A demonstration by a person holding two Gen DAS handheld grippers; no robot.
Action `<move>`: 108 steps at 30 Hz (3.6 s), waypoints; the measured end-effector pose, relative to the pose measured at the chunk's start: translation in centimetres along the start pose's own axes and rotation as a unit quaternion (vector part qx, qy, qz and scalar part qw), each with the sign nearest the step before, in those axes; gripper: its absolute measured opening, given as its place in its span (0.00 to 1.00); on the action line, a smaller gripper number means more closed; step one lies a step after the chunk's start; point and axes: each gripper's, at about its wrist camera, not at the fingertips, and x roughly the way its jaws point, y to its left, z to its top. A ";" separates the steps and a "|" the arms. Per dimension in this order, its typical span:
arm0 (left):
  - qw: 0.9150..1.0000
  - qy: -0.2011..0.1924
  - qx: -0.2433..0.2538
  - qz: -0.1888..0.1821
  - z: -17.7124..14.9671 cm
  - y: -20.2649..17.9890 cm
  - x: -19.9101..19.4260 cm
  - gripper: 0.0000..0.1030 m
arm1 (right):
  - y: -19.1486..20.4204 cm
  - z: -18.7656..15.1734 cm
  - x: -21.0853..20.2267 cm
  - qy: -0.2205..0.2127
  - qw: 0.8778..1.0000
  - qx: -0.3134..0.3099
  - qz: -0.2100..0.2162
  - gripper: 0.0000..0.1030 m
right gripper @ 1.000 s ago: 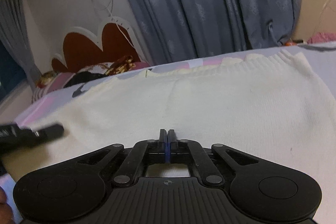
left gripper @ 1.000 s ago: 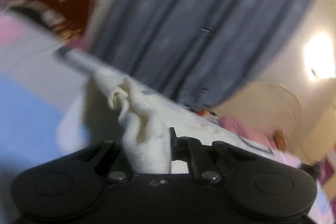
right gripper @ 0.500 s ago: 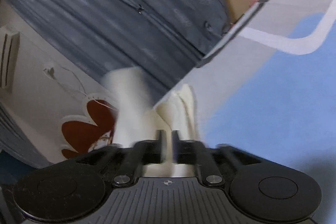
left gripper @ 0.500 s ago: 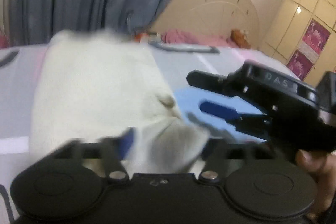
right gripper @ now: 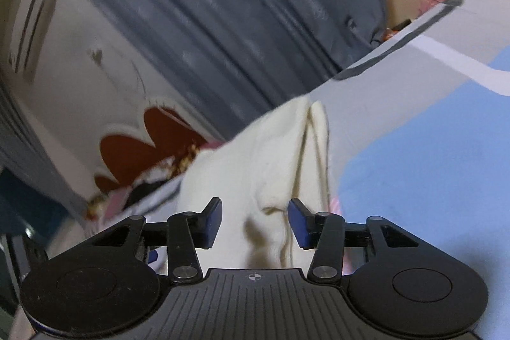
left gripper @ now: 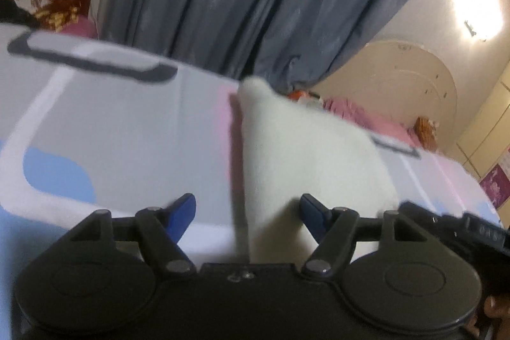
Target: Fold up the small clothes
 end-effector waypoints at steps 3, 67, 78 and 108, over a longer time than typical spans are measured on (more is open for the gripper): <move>1.000 0.000 0.013 0.015 0.2 0.3 1.3 0.70 | 0.3 0.2 1.2 0.015 1.000 -0.017 -0.013 0.45; 0.989 -0.052 0.139 -0.004 -3.4 -3.9 -5.3 0.82 | 3.1 -6.1 -8.0 -0.026 0.970 -0.224 -0.095 0.50; 0.992 0.045 0.114 0.025 0.1 -2.7 2.2 0.81 | 0.9 -2.1 0.5 0.051 0.974 -0.164 -0.148 0.39; 0.989 0.057 -0.051 -0.125 2.8 2.6 4.3 0.77 | -5.1 0.9 0.9 0.044 0.998 0.042 0.004 0.60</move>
